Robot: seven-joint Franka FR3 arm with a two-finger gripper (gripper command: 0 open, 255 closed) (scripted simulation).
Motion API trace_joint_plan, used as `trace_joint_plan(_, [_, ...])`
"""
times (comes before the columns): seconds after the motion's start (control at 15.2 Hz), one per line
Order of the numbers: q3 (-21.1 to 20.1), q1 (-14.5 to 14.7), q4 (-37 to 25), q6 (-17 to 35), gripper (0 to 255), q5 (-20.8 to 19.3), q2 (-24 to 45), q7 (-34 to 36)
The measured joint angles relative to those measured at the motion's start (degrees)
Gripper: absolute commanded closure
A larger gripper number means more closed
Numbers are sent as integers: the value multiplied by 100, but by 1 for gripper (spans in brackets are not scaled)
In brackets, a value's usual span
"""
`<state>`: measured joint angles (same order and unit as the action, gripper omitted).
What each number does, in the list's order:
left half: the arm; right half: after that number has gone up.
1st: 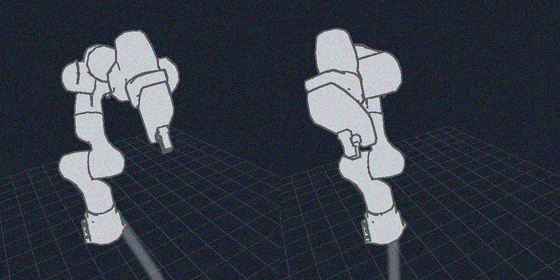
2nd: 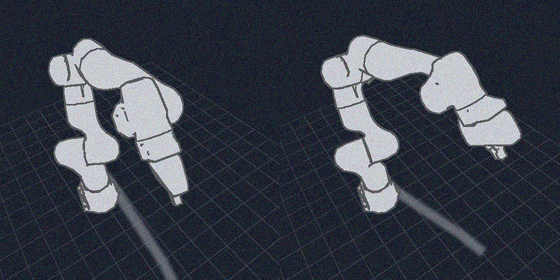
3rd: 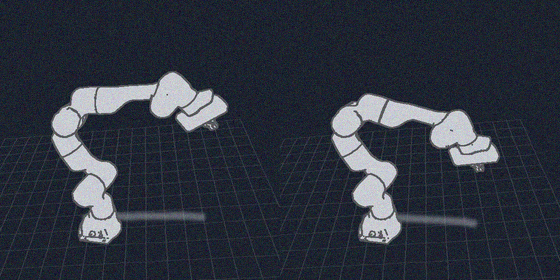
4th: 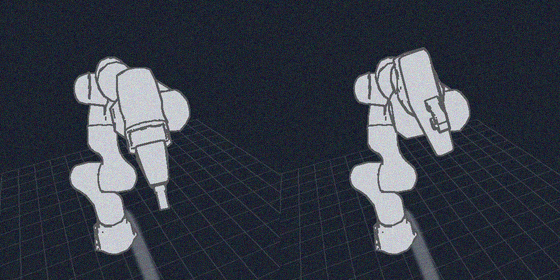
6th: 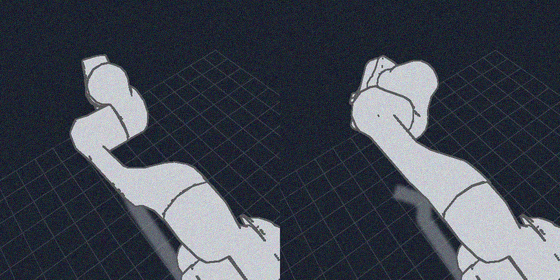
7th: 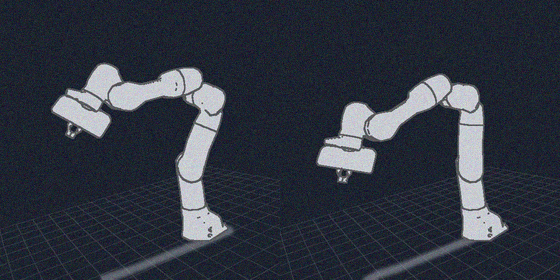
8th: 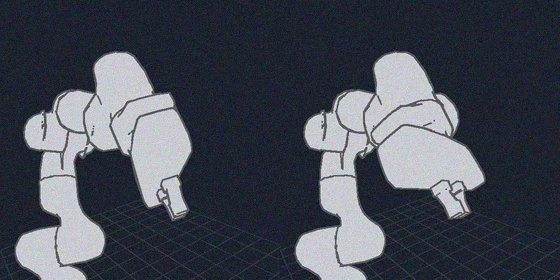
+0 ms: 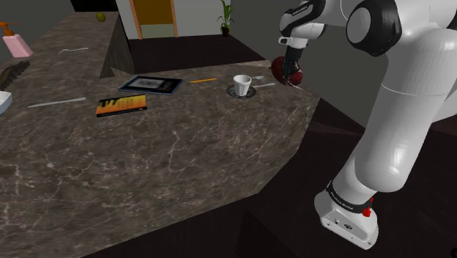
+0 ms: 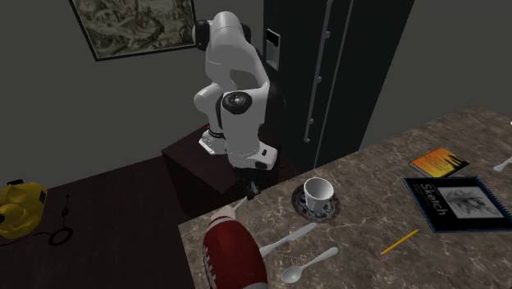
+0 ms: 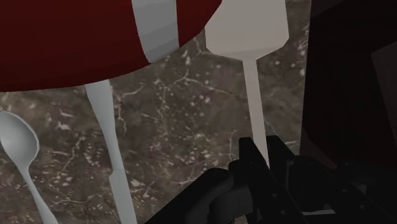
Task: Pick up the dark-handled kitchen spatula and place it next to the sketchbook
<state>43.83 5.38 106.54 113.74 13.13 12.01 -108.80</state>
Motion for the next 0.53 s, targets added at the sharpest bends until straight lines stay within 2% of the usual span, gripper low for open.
trace_joint_plan(0.2, [-5, 23, -199, -198, 255, -30, -15, 82])
trace_joint_plan(0.53, [-219, 403, -254, -177, 255, -56, -10, 678])
